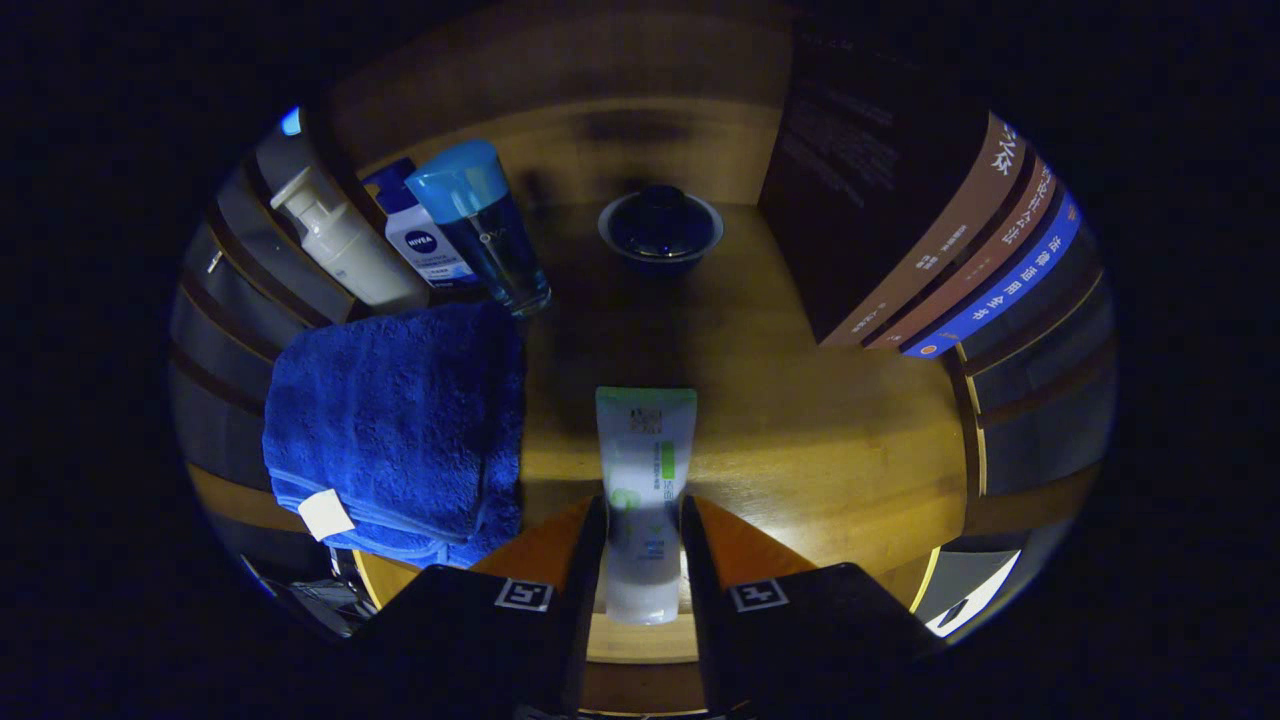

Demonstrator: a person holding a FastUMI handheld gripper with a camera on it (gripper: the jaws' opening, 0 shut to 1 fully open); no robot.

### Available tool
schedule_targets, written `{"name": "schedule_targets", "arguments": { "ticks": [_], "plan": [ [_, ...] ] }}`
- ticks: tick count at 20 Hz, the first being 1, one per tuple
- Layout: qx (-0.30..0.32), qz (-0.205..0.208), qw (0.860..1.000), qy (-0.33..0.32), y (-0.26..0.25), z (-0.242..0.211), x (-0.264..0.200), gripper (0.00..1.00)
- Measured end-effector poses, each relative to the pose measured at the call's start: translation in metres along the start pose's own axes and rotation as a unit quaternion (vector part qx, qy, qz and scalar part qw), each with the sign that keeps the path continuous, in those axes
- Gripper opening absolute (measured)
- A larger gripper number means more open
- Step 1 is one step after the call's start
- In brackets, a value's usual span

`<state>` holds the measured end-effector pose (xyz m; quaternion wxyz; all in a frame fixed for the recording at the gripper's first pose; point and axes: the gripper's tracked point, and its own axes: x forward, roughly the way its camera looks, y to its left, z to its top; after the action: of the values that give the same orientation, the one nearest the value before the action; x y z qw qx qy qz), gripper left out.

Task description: Pull open the drawer, take out the items inside it, and place them on the countertop above the cabinet.

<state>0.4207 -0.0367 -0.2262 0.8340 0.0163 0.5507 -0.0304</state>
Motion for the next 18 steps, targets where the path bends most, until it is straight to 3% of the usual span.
{"name": "schedule_targets", "arguments": {
  "ticks": [7, 13, 18],
  "plan": [
    [0.002, 0.001, 0.998, -0.056, 0.003, 0.010, -0.026, 0.99],
    [0.002, 0.015, 0.984, -0.176, 0.014, 0.002, -0.089, 0.99],
    [0.006, 0.026, 0.953, -0.302, 0.015, -0.038, -0.147, 1.00]
  ]
}}
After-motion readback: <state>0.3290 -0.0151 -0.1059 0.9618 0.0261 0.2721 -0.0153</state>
